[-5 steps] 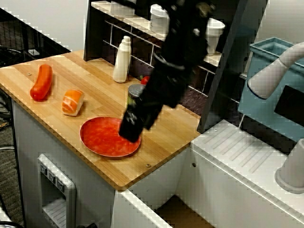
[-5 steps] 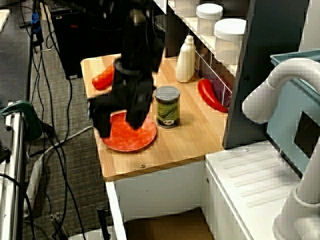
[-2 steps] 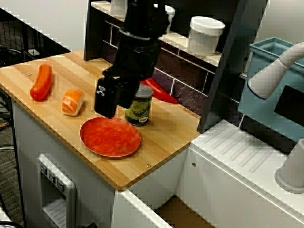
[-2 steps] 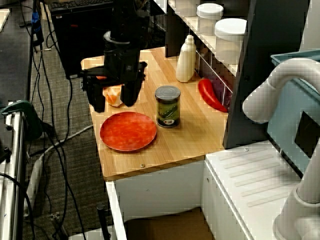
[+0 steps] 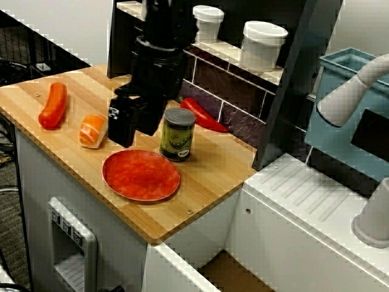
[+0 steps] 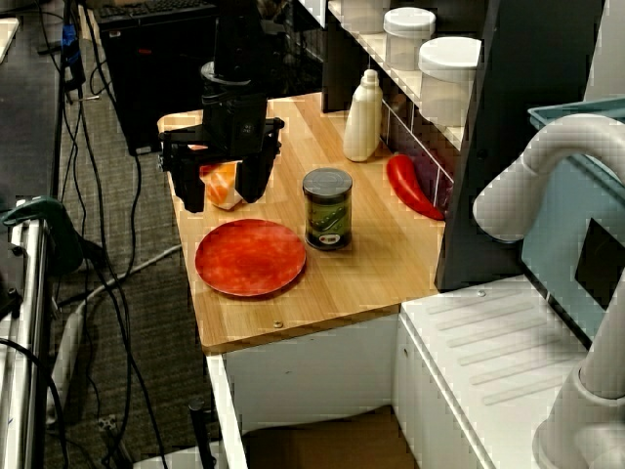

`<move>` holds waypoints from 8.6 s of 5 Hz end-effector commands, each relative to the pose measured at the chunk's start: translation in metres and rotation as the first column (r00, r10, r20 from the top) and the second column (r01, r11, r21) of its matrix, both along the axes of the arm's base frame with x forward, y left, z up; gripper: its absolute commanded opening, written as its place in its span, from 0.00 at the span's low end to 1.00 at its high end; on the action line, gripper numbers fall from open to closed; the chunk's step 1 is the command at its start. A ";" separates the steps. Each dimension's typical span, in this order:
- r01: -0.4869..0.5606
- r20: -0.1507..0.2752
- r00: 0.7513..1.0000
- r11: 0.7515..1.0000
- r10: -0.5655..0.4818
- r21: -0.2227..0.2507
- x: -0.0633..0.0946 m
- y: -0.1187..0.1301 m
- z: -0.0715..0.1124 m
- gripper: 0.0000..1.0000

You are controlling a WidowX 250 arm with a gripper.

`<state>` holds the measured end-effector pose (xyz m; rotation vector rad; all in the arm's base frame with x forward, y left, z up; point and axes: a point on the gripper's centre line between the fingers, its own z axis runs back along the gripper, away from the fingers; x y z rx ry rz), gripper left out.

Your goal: Push into sink

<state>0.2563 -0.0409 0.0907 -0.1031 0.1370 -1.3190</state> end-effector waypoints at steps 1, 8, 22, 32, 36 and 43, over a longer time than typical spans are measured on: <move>0.006 -0.005 1.000 1.000 -0.006 0.008 0.018 0.025 -0.007 1.00; 0.085 -0.158 0.985 0.995 -0.074 0.061 0.076 0.102 -0.021 1.00; -0.442 0.079 0.893 0.896 0.444 -0.033 0.048 0.044 -0.021 1.00; -0.135 -0.070 0.989 0.985 0.127 -0.108 0.080 0.026 -0.018 1.00; 0.126 -0.308 0.927 0.952 -0.213 -0.279 0.001 -0.122 -0.039 1.00; 0.110 -0.321 0.926 0.957 -0.197 -0.268 -0.010 -0.122 -0.044 1.00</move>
